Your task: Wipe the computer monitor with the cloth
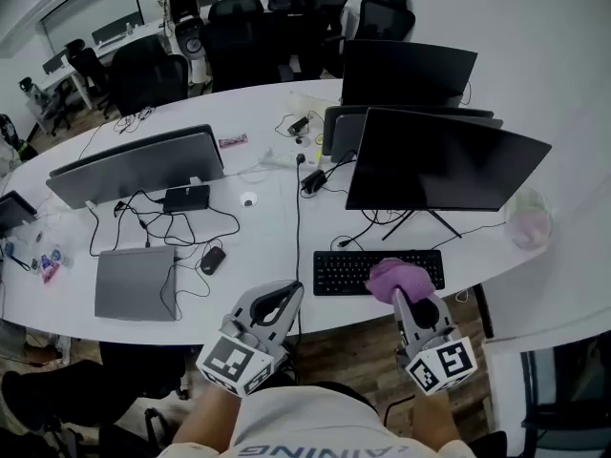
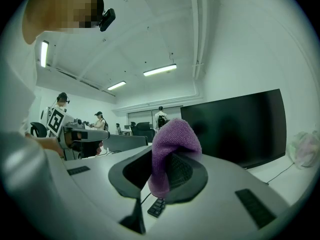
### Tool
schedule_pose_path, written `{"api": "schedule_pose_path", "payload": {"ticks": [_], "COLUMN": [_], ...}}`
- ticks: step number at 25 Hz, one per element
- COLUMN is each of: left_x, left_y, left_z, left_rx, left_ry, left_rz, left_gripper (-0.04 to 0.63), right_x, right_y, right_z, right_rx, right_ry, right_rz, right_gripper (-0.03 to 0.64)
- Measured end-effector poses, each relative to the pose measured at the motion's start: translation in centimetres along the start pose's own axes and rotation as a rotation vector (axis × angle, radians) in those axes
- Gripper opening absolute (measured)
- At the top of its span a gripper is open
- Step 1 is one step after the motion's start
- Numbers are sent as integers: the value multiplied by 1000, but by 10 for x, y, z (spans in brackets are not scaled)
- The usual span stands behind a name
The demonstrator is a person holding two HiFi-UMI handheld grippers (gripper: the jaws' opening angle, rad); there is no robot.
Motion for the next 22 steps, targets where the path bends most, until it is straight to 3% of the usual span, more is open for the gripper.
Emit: {"api": "schedule_pose_path", "payload": {"ticks": [12,22], "left_x": [4,-7], "left_y": [86,119], "left_z": [20,39], "left_rx": [76,125], "left_ry": [-3,2], "left_rz": [89,47], "left_gripper": [5,5], "right_x": [-79,-152], "right_y": [37,28], "right_z": [14,61], "right_rx": [30,-124], "right_ry": [90,219], "right_rz": [69,102], "right_gripper": [63,63]}}
Point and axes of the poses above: the fingertips, and each gripper's own axes: x backward along the fingers, y to its left, z out of its underside, the point moved 4 cm from there along x, backward along the fingers, and after that the axes turned 12 degrees about z, right-handed, at the moved point
